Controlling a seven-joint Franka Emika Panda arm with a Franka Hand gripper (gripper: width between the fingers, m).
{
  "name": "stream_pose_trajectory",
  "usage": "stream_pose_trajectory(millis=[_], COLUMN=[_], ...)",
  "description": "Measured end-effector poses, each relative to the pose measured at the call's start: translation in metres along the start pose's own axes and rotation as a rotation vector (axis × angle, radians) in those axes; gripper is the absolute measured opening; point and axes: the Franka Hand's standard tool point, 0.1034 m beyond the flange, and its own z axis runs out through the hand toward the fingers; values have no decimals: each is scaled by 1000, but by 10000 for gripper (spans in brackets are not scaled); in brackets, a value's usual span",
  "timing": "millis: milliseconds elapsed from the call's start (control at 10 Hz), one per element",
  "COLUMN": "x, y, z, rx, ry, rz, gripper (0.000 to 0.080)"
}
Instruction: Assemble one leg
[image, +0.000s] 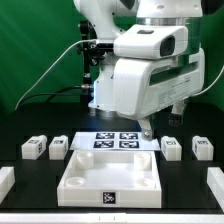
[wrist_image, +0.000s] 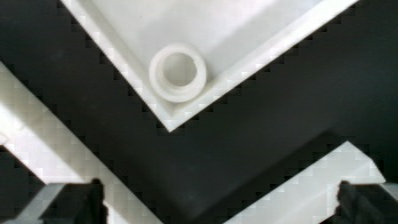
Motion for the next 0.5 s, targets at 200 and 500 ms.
stream_pose_trajectory(millis=[200,500], x=[0,-1], y=[0,-2], z=[0,-1], rx=[0,1], ry=[0,-1], rz=[0,-49], gripper=[650,650])
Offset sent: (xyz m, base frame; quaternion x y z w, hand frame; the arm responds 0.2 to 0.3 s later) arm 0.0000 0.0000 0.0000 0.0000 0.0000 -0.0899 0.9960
